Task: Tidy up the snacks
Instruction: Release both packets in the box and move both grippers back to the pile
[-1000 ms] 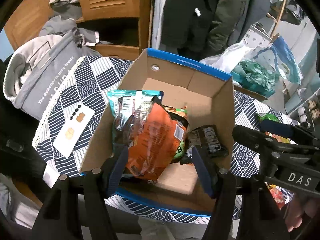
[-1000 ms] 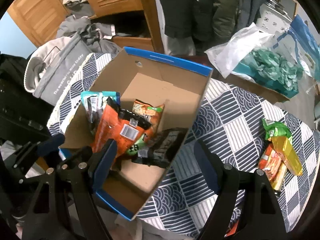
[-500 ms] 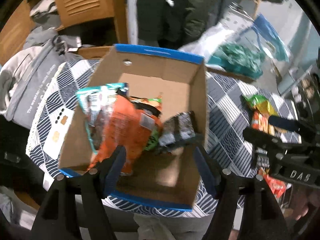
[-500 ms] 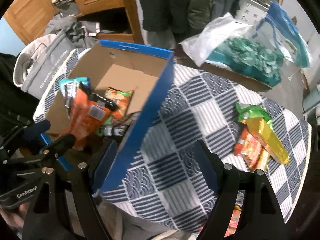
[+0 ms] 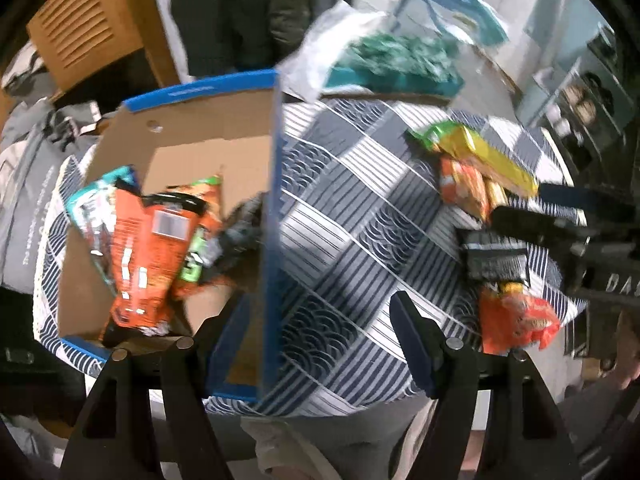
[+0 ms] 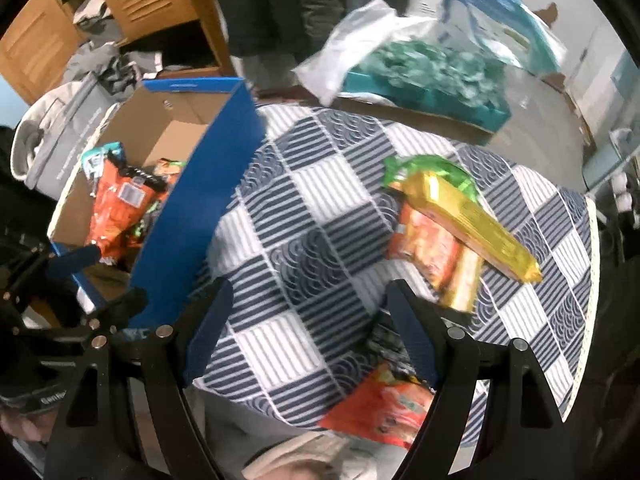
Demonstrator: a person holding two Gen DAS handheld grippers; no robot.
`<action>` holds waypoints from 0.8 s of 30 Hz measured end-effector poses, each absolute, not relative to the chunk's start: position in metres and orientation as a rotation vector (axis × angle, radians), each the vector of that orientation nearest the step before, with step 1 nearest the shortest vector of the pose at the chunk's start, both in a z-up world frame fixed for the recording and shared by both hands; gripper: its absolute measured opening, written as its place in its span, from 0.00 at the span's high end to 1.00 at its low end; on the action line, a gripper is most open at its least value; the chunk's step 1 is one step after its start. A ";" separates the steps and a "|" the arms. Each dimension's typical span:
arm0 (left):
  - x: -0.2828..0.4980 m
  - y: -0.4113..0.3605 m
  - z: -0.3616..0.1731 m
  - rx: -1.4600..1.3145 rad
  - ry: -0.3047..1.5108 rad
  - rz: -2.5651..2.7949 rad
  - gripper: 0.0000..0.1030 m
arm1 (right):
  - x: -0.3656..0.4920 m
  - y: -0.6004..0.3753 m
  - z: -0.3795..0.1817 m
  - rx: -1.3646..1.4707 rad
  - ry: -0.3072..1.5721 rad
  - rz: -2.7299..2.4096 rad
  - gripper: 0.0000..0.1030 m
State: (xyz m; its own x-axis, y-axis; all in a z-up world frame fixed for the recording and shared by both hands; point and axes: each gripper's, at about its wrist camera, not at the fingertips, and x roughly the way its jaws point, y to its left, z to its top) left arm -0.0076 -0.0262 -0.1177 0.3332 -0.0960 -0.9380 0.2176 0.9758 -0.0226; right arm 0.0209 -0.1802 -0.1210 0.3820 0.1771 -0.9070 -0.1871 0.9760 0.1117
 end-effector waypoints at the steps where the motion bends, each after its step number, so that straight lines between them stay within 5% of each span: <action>1: -0.009 -0.031 -0.121 0.124 1.223 -0.213 0.29 | 0.018 -0.188 -0.123 -0.002 1.156 0.218 0.19; 24: -0.036 -0.117 -0.176 0.226 1.372 -0.279 0.29 | -0.037 -0.275 -0.191 0.083 1.267 0.297 0.18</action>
State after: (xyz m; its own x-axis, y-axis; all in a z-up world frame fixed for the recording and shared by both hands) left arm -0.0361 -0.1171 -0.1763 0.1735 -0.0636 -0.9828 0.3250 0.9457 -0.0038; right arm -0.0369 -0.2748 -0.1907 0.2662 0.2655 -0.9266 -0.1745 0.9587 0.2245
